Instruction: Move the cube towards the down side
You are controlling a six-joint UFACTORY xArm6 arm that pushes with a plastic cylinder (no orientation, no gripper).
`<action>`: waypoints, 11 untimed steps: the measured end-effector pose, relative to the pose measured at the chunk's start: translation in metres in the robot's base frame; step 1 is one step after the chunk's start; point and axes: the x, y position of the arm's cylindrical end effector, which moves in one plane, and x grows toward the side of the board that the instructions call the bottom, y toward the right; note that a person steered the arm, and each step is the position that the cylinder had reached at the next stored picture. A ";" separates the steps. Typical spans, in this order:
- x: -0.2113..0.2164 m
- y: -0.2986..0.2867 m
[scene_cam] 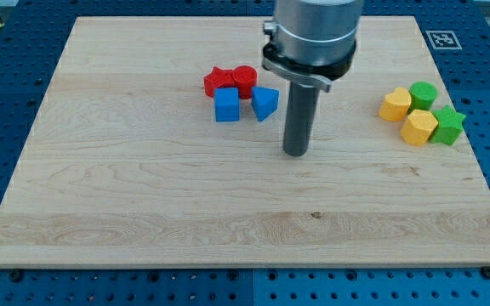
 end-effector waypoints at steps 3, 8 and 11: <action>-0.098 0.016; -0.097 -0.111; -0.076 -0.122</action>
